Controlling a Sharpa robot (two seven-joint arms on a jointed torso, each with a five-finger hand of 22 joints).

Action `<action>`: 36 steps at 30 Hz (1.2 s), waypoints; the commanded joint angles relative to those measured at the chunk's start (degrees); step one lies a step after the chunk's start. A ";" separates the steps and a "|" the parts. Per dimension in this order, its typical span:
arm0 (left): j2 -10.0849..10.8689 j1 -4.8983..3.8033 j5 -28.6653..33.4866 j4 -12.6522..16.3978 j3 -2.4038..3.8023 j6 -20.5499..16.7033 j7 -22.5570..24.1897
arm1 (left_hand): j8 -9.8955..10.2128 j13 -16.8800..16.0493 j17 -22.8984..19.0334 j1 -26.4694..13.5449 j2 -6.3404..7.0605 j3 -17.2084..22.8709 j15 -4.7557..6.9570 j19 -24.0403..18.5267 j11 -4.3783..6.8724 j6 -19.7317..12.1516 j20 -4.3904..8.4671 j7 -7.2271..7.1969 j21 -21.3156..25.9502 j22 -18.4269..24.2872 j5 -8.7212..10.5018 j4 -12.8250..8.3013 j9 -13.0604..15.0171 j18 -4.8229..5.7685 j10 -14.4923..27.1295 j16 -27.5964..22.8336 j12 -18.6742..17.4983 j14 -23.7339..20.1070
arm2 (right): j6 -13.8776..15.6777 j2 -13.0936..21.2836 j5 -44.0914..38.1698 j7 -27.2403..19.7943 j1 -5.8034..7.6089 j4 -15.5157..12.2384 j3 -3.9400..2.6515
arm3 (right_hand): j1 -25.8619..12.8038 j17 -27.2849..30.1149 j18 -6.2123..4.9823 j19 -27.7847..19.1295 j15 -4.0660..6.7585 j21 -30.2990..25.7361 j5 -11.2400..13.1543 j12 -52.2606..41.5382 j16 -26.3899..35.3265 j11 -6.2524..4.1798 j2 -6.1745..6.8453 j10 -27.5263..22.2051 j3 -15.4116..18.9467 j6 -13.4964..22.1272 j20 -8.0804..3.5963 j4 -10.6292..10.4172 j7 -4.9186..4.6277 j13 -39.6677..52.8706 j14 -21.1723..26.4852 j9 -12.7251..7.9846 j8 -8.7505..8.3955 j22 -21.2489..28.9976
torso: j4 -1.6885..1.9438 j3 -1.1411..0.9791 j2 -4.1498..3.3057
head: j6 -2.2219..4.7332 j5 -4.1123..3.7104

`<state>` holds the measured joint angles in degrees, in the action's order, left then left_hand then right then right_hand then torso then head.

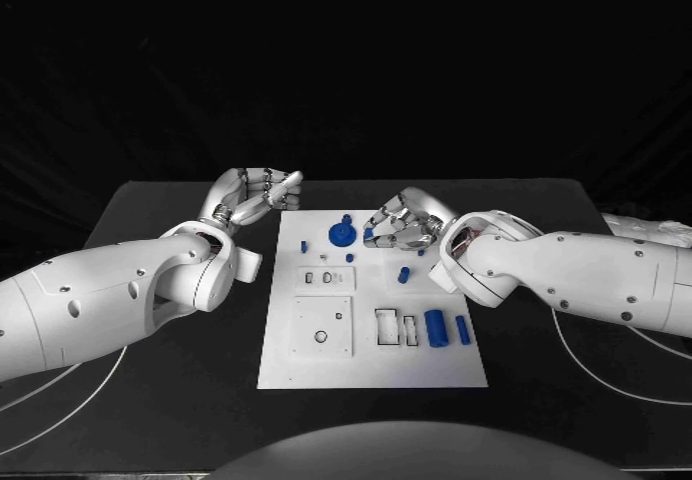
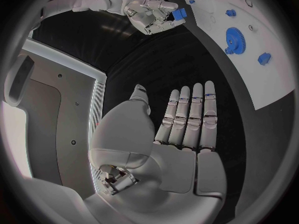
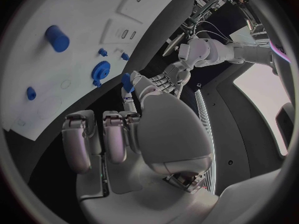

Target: Assemble the parts on the task board

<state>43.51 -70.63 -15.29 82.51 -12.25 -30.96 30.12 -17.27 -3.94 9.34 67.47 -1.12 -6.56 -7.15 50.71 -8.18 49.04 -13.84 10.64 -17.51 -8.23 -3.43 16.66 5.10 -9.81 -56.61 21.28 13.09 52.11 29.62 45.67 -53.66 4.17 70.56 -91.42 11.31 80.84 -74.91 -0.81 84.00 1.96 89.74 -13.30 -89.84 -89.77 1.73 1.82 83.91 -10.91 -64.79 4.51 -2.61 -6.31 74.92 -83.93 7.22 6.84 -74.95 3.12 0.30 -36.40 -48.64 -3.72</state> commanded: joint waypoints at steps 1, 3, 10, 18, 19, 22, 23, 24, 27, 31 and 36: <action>-0.22 -0.03 -0.23 -0.02 0.04 0.82 0.43 | 0.20 -0.09 0.09 0.04 -0.68 -0.28 -0.01 -0.34 -0.01 0.50 -0.03 0.01 0.28 0.06 -0.29 0.03 0.07 -0.68 -0.50 -0.34 -0.24 -0.23 | -1.18 -0.99 -1.63 3.44 -0.39 -0.50 0.00 | -0.45 -15.09 0.81 6.00 -0.56 0.26 0.12 -0.16 -0.23 0.51 -0.01 6.09 0.24 -2.58 0.28 0.01 0.62 15.08 -6.07 0.90 0.46 -15.05 | -0.03 -0.03 -0.07 | -0.32 0.94; -0.28 -0.03 -0.23 -0.05 0.04 0.83 0.44 | 0.20 -0.09 0.09 0.04 -0.68 -0.28 -0.01 -0.34 -0.01 0.50 -0.03 0.01 0.28 0.06 -0.29 0.03 0.07 -0.68 -0.50 -0.34 -0.24 -0.23 | -1.09 -1.71 -2.38 3.84 -0.68 -0.52 0.00 | -0.48 -15.09 0.81 6.00 -0.58 0.26 0.13 -0.16 -0.23 0.53 0.00 6.09 0.26 -2.59 0.30 0.01 0.61 15.08 -6.07 0.89 0.44 -15.05 | -0.05 -0.03 -0.08 | -0.46 1.32; -0.48 -0.03 -0.23 -0.14 0.04 0.88 0.49 | 0.20 -0.09 0.09 0.04 -0.68 -0.28 -0.01 -0.34 -0.01 0.50 -0.03 0.01 0.28 0.06 -0.29 0.03 0.07 -0.68 -0.50 -0.34 -0.24 -0.23 | -1.00 -4.16 -3.58 4.57 -2.07 0.28 -0.01 | -1.09 -15.09 0.81 6.00 -0.85 0.26 0.74 -0.16 -0.23 0.77 0.23 6.09 0.62 -2.56 0.53 -0.16 0.42 15.08 -6.07 0.78 0.10 -15.05 | -0.12 -0.03 -0.14 | -0.82 2.01; -0.44 -0.03 -0.23 -0.09 0.04 0.86 0.53 | 0.26 -0.09 0.11 0.09 -0.77 -0.30 -0.01 -0.35 -0.01 0.54 -0.04 0.01 0.28 0.07 -0.31 0.03 0.09 -0.68 -0.51 -0.34 -0.25 -0.24 | -0.55 -7.13 -6.19 5.25 -3.71 1.92 -0.01 | -1.13 -15.09 0.81 6.00 -0.94 0.26 0.93 -0.16 -0.23 0.81 0.17 6.09 0.63 -2.62 0.63 -0.13 0.43 15.08 -6.07 0.74 -0.01 -15.05 | -0.16 -0.07 -0.21 | -1.19 2.23; -0.43 -0.03 -0.23 -0.06 0.04 0.86 0.54 | 0.26 -0.09 0.11 0.09 -0.77 -0.30 -0.01 -0.35 -0.01 0.54 -0.04 0.01 0.28 0.07 -0.31 0.03 0.09 -0.68 -0.51 -0.34 -0.25 -0.24 | -0.46 -7.42 -6.62 5.41 -3.92 2.09 -0.01 | -1.09 -15.09 0.81 6.00 -0.95 0.26 0.90 -0.16 -0.23 0.81 0.14 6.09 0.60 -2.64 0.65 -0.09 0.44 15.08 -6.07 0.74 -0.03 -15.05 | -0.12 -0.07 -0.21 | -1.27 2.21; -0.37 -0.03 -0.23 0.03 0.04 0.83 0.54 | 0.26 -0.09 0.11 0.09 -0.77 -0.30 -0.01 -0.35 -0.01 0.54 -0.04 0.01 0.28 0.07 -0.31 0.03 0.09 -0.68 -0.51 -0.34 -0.25 -0.24 | -0.08 -8.28 -8.26 5.85 -4.56 2.73 -0.01 | -1.02 -15.09 0.81 6.00 -0.97 0.26 0.81 -0.16 -0.23 0.81 0.10 6.09 0.56 -2.68 0.67 -0.03 0.45 15.08 -6.07 0.73 -0.06 -15.05 | -0.07 -0.05 -0.23 | -1.30 2.19; -0.35 -0.03 -0.23 0.05 0.04 0.82 0.54 | 0.26 -0.09 0.11 0.09 -0.77 -0.30 -0.01 -0.35 -0.01 0.54 -0.04 0.01 0.28 0.07 -0.31 0.03 0.09 -0.68 -0.51 -0.34 -0.25 -0.24 | 0.06 -8.52 -8.70 5.97 -4.73 2.93 -0.01 | -1.02 -15.09 0.81 6.00 -0.97 0.26 0.81 -0.16 -0.23 0.81 0.10 6.09 0.56 -2.68 0.67 -0.03 0.45 15.08 -6.07 0.73 -0.06 -15.05 | -0.17 -0.06 -0.17 | -1.36 2.30; -0.32 -0.03 -0.23 0.07 0.04 0.82 0.53 | 0.26 -0.09 0.11 0.09 -0.77 -0.30 -0.01 -0.35 -0.01 0.54 -0.04 0.01 0.28 0.07 -0.31 0.03 0.09 -0.68 -0.51 -0.34 -0.25 -0.24 | 0.20 -8.74 -9.04 6.09 -4.89 3.12 -0.01 | -1.02 -15.09 0.81 6.00 -0.97 0.26 0.81 -0.16 -0.23 0.81 0.10 6.09 0.56 -2.68 0.67 -0.03 0.45 15.08 -6.07 0.73 -0.06 -15.05 | -0.17 -0.06 -0.18 | -1.36 2.36; -0.24 -0.03 -0.23 0.16 0.04 0.80 0.53 | 0.26 -0.09 0.11 0.09 -0.77 -0.30 -0.01 -0.35 -0.01 0.54 -0.04 0.01 0.28 0.07 -0.31 0.03 0.09 -0.68 -0.51 -0.34 -0.25 -0.24 | 0.38 -9.20 -9.62 6.27 -5.23 3.54 -0.02 | -1.02 -15.09 0.81 6.00 -0.97 0.26 0.81 -0.16 -0.23 0.81 0.10 6.09 0.56 -2.68 0.67 -0.03 0.45 15.08 -6.07 0.73 -0.06 -15.05 | -0.16 -0.09 -0.18 | -1.36 2.36; -0.15 -0.03 -0.23 0.23 0.04 0.80 0.51 | 0.26 -0.09 0.11 0.09 -0.77 -0.30 -0.01 -0.35 -0.01 0.54 -0.04 0.01 0.28 0.07 -0.31 0.03 0.09 -0.68 -0.51 -0.34 -0.25 -0.24 | 0.34 -9.69 -10.45 6.59 -5.54 3.90 -0.02 | -0.97 -15.09 0.81 6.00 -0.99 0.26 0.71 -0.16 -0.23 0.81 0.07 6.09 0.52 -2.71 0.70 0.02 0.44 15.08 -6.07 0.72 -0.09 -15.05 | -0.20 -0.08 -0.14 | -1.36 2.43; -0.10 -0.03 -0.23 0.26 0.04 0.81 0.50 | 0.26 -0.09 0.11 0.09 -0.77 -0.30 -0.01 -0.35 -0.01 0.54 -0.04 0.01 0.28 0.07 -0.31 0.03 0.09 -0.68 -0.51 -0.34 -0.25 -0.24 | 0.17 -10.26 -11.86 7.05 -5.77 4.40 -0.02 | -0.90 -15.09 0.81 6.00 -1.00 0.26 0.61 -0.16 -0.23 0.81 0.03 6.09 0.47 -2.73 0.72 0.09 0.45 15.08 -6.07 0.71 -0.12 -15.05 | -0.22 -0.08 -0.15 | -1.36 2.33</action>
<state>43.46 -70.63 -15.29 82.59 -12.25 -30.91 30.13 -17.27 -3.94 9.39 67.69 -1.35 -6.55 -7.15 50.71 -8.18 49.04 -13.84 10.64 -17.51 -8.24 -3.43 16.65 5.09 -9.80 -56.61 21.28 13.09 52.11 29.78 35.55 -62.63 10.27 64.88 -87.14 11.30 79.85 -74.90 -0.81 84.00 1.32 89.74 -12.49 -89.84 -89.77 2.12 2.23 83.89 -10.50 -65.80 4.94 -2.69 -7.32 74.91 -84.13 7.22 6.38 -74.92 2.94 0.22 -36.56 -50.00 -1.30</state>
